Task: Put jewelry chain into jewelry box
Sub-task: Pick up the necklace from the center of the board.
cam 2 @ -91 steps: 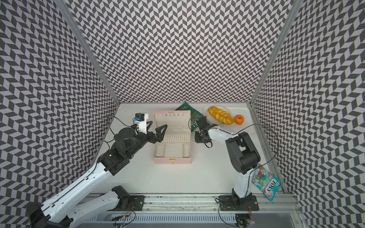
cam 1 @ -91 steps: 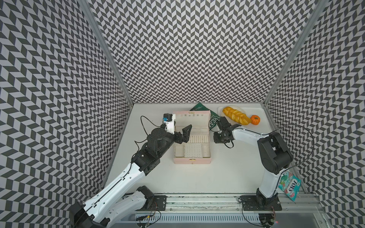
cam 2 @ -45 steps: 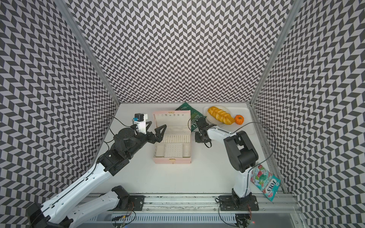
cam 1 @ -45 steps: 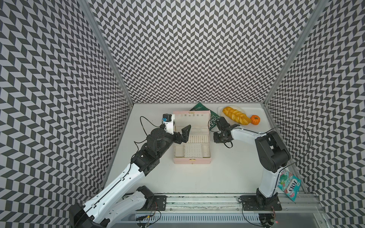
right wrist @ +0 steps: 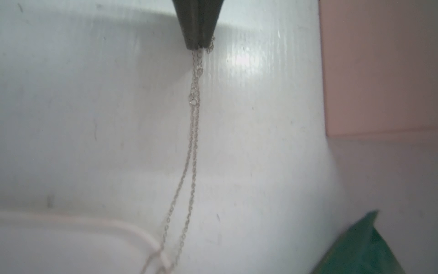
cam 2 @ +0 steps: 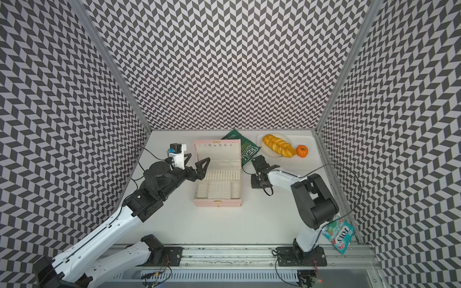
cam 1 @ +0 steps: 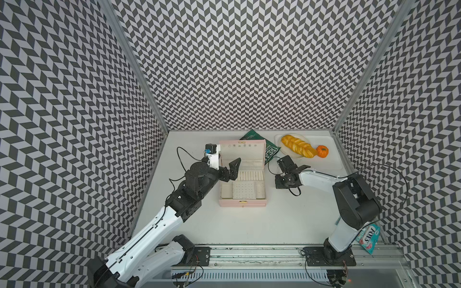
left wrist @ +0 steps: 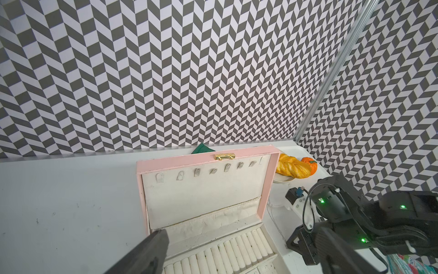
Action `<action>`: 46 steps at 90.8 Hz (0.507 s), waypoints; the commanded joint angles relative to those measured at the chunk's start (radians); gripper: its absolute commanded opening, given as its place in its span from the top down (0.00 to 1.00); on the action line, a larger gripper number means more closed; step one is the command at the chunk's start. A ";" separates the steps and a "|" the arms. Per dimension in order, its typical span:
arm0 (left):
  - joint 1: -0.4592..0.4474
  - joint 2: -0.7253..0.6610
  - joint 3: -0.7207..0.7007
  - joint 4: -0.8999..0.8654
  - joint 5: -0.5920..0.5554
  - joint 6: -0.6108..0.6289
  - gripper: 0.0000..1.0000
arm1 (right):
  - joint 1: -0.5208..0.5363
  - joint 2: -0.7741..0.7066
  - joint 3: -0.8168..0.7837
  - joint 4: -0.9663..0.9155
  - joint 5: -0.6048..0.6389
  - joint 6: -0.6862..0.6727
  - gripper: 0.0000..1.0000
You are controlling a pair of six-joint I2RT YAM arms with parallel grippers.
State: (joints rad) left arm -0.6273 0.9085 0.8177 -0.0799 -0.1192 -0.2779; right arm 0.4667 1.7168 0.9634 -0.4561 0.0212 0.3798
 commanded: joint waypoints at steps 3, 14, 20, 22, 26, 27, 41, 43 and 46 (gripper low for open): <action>0.009 -0.005 -0.008 0.028 0.020 0.013 0.00 | 0.020 -0.058 -0.090 -0.060 -0.022 0.034 1.00; 0.010 -0.002 -0.007 0.033 0.029 0.011 0.00 | 0.042 -0.127 -0.155 -0.064 -0.045 0.070 1.00; 0.010 0.000 -0.008 0.034 0.034 0.011 0.00 | 0.054 -0.167 -0.175 -0.076 -0.053 0.089 1.00; 0.010 -0.001 -0.009 0.035 0.035 0.010 0.00 | 0.059 -0.181 -0.179 -0.082 -0.052 0.094 1.00; 0.011 0.000 -0.009 0.036 0.038 0.010 0.00 | 0.066 -0.210 -0.178 -0.096 -0.049 0.104 1.00; 0.011 0.000 -0.009 0.036 0.038 0.009 0.00 | 0.067 -0.216 -0.177 -0.100 -0.047 0.105 1.00; 0.011 0.001 -0.015 0.046 0.050 0.008 0.00 | 0.071 -0.300 -0.109 -0.175 -0.010 0.116 1.00; 0.011 0.001 -0.016 0.046 0.051 0.008 0.00 | 0.071 -0.307 -0.094 -0.185 -0.003 0.116 1.00; 0.010 0.001 -0.017 0.048 0.054 0.008 0.00 | 0.071 -0.315 -0.068 -0.199 0.004 0.117 1.00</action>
State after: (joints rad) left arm -0.6209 0.9096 0.8124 -0.0685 -0.0864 -0.2783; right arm 0.5331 1.4551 0.8177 -0.6102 -0.0116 0.4759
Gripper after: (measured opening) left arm 0.998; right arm 0.040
